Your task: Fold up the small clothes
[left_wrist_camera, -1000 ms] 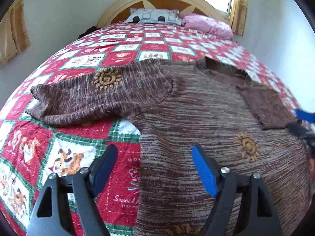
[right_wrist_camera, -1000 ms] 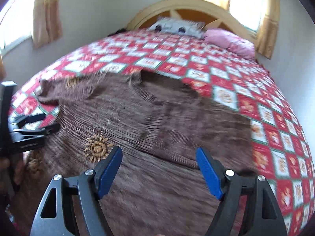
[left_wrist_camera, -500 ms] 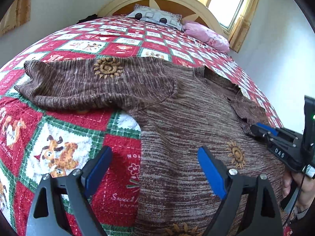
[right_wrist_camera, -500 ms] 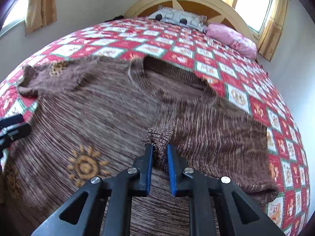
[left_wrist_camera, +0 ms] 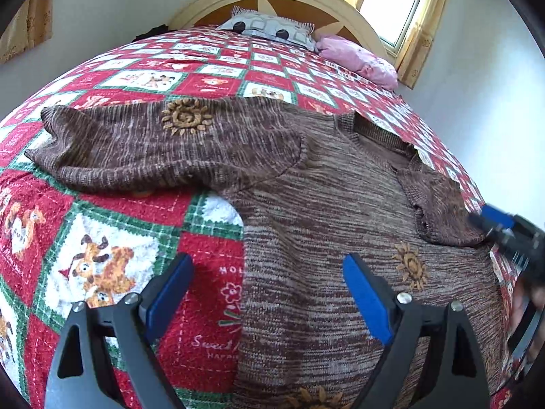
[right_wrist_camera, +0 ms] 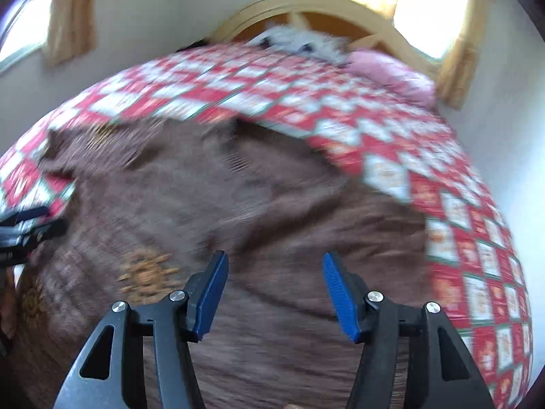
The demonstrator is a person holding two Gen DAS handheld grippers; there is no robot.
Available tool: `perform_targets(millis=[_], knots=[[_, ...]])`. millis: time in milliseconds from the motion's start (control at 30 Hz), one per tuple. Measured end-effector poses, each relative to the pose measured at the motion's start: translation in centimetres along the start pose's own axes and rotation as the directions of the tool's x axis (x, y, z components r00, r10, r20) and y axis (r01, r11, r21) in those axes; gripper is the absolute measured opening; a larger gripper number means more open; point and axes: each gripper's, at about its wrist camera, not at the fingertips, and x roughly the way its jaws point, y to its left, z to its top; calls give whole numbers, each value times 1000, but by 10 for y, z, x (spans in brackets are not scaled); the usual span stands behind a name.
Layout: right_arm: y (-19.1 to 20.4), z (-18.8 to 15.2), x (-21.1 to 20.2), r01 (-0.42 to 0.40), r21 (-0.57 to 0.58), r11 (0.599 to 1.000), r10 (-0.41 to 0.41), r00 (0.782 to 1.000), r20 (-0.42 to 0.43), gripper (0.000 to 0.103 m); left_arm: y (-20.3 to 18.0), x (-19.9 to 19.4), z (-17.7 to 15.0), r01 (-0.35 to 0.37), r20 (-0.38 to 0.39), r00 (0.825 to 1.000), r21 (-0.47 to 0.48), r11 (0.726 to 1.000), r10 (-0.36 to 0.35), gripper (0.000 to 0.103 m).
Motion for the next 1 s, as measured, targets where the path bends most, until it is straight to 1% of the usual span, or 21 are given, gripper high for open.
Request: perform_targets(millis=[67, 133, 167, 200, 233, 267, 367, 433, 533, 600, 633, 667, 700, 733, 800, 833, 933, 967, 1000], knots=[[-41, -3, 7, 15, 108, 994, -13, 1000, -28, 59, 0, 0, 0, 1, 0, 1000, -1, 1000, -1, 93], [-73, -19, 20, 22, 206, 978, -4, 996, -90, 59, 0, 0, 0, 1, -1, 1000, 2, 1000, -1, 94], [-80, -31, 30, 10, 220, 975, 24, 988, -153, 59, 0, 1, 0, 0, -1, 1000, 2, 1000, 0, 94], [-81, -40, 36, 3, 216, 976, 39, 981, -191, 59, 0, 1, 0, -3, -1, 1000, 4, 1000, 3, 94], [-79, -49, 35, -4, 195, 981, 41, 981, -187, 59, 0, 1, 0, -5, -2, 1000, 6, 1000, 5, 94], [-74, -53, 31, -1, 166, 986, 29, 986, -165, 59, 0, 3, 0, -7, -3, 1000, 7, 1000, 7, 94], [-61, -50, 17, 28, 117, 993, -9, 987, -157, 59, -1, 4, 0, -13, -5, 1000, 11, 1000, 13, 96], [-54, -41, 10, -3, 127, 992, 18, 992, -124, 59, -1, 6, 1, -20, -10, 1000, 18, 1000, 21, 96], [-28, -21, 6, -40, 107, 993, 48, 996, -71, 59, -2, 6, 1, -29, -11, 1000, 21, 999, 29, 96], [-2, -14, 19, -70, 71, 995, 76, 994, -84, 59, -1, 7, 1, -36, -12, 999, 18, 999, 36, 96], [7, -17, 27, -82, 65, 995, 88, 990, -106, 59, 0, 6, 1, -41, -11, 999, 15, 999, 41, 96], [18, -20, 41, -90, 58, 994, 98, 983, -155, 59, 0, 5, 1, -44, -9, 999, 11, 999, 44, 96], [24, -24, 48, -75, 46, 996, 82, 981, -176, 60, 1, 4, 1, -46, -4, 999, 2, 999, 46, 96], [33, -27, 48, -27, 6, 1000, 28, 990, -141, 61, 5, 1, 1, -54, 3, 999, -15, 998, 54, 96], [43, -31, 46, 2, -34, 999, -6, 992, -127, 65, 17, -7, 0, -67, 15, 998, -65, 996, 68, 96], [44, -33, 45, 3, -37, 999, -7, 993, -118, 65, 24, -10, 0, -64, 18, 998, -91, 994, 66, 96], [37, -36, 45, -30, 1, 1000, 30, 994, -103, 66, 52, -23, 3, -67, 27, 997, -177, 982, 73, 96], [34, -37, 46, -41, 14, 999, 42, 994, -98, 67, 60, -26, 5, -81, 30, 996, -195, 977, 89, 96], [33, -38, 46, -42, 17, 999, 44, 995, -93, 67, 75, -30, 10, -116, 36, 991, -218, 969, 126, 96]])
